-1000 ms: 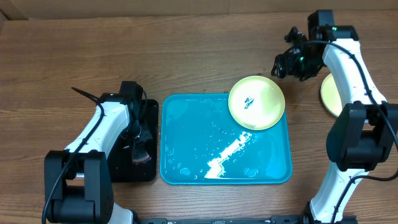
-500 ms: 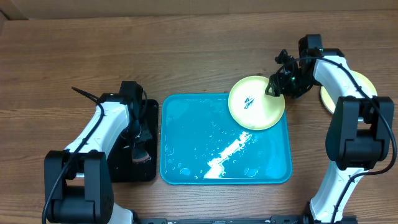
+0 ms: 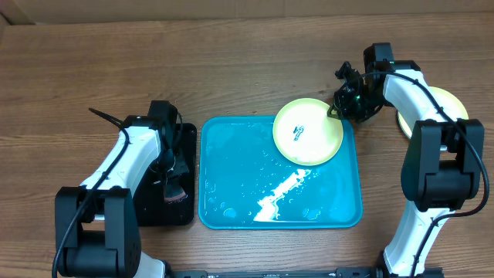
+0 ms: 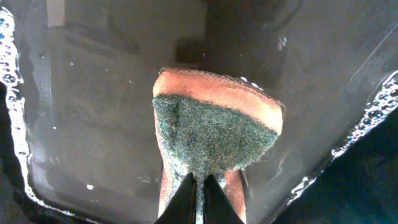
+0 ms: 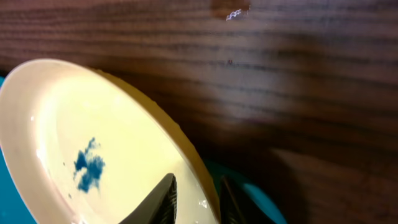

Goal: Clean dirty plates on tray and stack at the side
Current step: 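Slide the yellow plate left toward the tray center with the right gripper, then move the held sponge with the left gripper onto the yellow plate, then scrub the yellow plate's surface with the sponge in the left gripper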

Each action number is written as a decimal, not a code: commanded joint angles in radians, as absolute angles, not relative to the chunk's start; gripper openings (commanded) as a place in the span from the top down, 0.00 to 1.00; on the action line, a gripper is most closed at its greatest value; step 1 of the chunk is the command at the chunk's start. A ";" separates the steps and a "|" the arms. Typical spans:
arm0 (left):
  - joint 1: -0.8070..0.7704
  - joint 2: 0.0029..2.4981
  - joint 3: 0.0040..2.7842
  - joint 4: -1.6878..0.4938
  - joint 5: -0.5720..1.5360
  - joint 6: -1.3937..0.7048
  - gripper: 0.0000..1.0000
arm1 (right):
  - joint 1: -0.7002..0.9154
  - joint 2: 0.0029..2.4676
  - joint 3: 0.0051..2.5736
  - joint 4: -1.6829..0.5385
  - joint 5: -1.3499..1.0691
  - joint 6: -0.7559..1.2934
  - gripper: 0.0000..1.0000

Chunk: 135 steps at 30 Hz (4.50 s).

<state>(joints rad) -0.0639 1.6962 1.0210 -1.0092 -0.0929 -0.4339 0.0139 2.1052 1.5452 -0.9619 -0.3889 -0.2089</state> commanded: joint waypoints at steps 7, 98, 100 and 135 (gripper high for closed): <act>-0.067 1.677 1.015 -1.009 -0.096 -0.414 0.96 | 0.019 2.107 1.533 -1.031 -0.402 -0.171 0.83; -0.494 1.937 1.260 -0.718 0.188 -0.438 0.96 | 0.407 2.106 1.465 -1.106 -0.263 0.292 0.96; -0.501 1.948 1.260 -0.698 0.245 -0.421 0.96 | 0.407 2.106 1.465 -1.107 -0.263 0.292 0.96; -0.393 1.964 1.260 -0.783 -0.097 -0.494 0.96 | 0.406 2.106 1.465 -1.143 -0.263 0.292 0.96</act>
